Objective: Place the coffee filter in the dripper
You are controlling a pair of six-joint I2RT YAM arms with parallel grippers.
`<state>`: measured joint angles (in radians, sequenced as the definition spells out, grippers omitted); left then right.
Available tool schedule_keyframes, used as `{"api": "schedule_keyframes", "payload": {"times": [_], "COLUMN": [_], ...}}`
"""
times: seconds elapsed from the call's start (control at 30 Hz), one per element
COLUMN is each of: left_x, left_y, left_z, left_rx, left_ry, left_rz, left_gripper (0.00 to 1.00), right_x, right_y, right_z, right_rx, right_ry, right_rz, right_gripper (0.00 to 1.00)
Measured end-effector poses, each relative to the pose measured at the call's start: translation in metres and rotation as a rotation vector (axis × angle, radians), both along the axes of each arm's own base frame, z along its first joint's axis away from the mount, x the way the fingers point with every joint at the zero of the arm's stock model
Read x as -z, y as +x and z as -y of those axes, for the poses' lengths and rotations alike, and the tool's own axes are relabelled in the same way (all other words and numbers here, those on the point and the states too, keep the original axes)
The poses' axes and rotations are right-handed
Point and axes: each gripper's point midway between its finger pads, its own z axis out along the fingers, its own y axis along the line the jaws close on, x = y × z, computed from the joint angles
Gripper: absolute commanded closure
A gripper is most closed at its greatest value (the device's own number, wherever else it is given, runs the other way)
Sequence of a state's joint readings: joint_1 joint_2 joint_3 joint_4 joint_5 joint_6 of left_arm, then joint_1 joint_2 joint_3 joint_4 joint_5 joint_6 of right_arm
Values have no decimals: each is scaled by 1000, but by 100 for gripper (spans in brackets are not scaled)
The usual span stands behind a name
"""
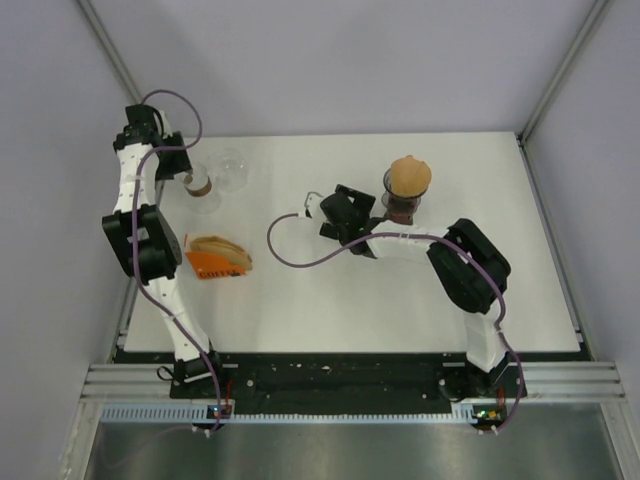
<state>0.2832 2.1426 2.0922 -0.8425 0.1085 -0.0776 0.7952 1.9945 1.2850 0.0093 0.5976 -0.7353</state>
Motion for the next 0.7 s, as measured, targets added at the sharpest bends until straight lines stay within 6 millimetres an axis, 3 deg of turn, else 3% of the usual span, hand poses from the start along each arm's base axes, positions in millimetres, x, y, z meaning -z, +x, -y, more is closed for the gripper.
{"api": "schedule_keyframes", "payload": {"times": [0.1, 0.27, 0.5, 0.6, 0.7], "left_x": [16, 31, 30, 25, 0], "left_y": [1, 2, -3, -23, -46], "left_z": [0, -2, -6, -4, 7], "left_rx": [-1, 0, -5, 8, 53], "left_ry": [5, 15, 37, 48, 37], "left_rz": [-34, -64, -73, -100, -92], "left_gripper": [58, 100, 100, 100, 100], "right_x": [-10, -15, -13, -24, -47], "right_y": [-3, -7, -15, -18, -19], "right_z": [-4, -7, -7, -8, -13], "right_rx": [-3, -10, -15, -11, -9], "right_ry": [29, 37, 22, 57, 132], "right_rz": [10, 7, -24, -25, -13], "right_gripper": [7, 7, 6, 4, 3]}}
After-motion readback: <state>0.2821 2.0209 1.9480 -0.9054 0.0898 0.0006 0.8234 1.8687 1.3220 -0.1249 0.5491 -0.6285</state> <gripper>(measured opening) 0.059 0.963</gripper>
